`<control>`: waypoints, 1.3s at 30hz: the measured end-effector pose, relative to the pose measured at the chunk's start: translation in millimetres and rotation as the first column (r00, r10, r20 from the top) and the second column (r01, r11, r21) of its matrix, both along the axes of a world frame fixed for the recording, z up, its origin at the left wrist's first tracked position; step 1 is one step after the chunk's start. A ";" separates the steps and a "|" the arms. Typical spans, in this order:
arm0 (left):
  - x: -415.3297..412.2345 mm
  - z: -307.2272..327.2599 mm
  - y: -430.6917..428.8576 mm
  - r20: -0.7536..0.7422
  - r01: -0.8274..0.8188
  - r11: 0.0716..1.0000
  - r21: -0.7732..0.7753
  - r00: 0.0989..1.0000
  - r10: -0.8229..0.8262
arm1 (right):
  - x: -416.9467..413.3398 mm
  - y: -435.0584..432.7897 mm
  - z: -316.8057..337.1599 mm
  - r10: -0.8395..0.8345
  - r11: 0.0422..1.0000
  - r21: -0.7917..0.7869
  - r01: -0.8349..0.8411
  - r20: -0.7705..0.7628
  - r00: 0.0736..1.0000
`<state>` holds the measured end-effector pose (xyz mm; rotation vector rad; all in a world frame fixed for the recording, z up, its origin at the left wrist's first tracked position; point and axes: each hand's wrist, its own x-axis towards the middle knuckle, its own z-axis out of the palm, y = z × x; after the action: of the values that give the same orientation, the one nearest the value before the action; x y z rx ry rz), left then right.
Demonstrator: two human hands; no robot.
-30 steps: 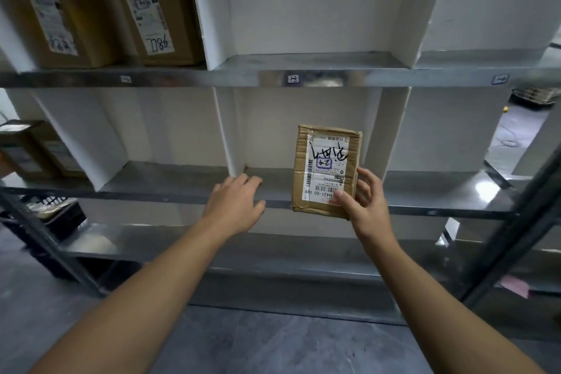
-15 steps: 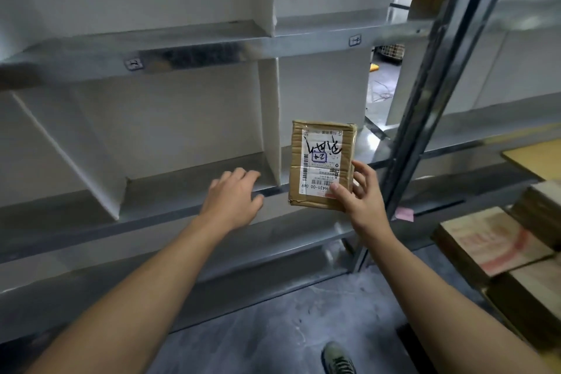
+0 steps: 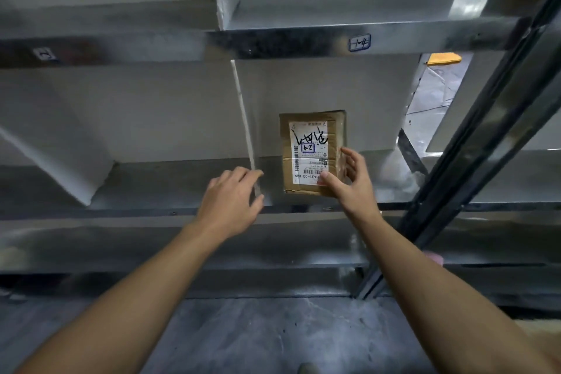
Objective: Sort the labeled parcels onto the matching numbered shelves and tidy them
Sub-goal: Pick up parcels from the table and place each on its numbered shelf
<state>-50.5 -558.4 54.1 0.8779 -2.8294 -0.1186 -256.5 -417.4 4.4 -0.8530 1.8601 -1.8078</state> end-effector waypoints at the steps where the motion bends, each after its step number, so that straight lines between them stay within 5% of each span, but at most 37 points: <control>1: -1.5 -1.6 0.7 0.000 -0.016 1.000 0.004 1.000 0.016 | -7.4 -6.5 -2.8 0.015 1.000 0.012 -0.015 -0.004 1.000; 19: -9.6 -17.8 -17.1 -0.050 -0.041 0.997 0.069 0.998 0.044 | -46.2 -65.6 -68.2 0.133 0.971 0.208 -0.116 -0.071 0.989; 39: 7.4 -18.4 -10.0 -0.059 -0.054 0.994 0.094 0.996 0.060 | -32.8 -87.7 -63.4 0.060 0.981 0.185 -0.060 0.010 0.998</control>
<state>-43.1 -568.5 35.7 0.9565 -2.7582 -0.2654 -289.3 -505.1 -58.9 -0.8270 1.9425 -1.5700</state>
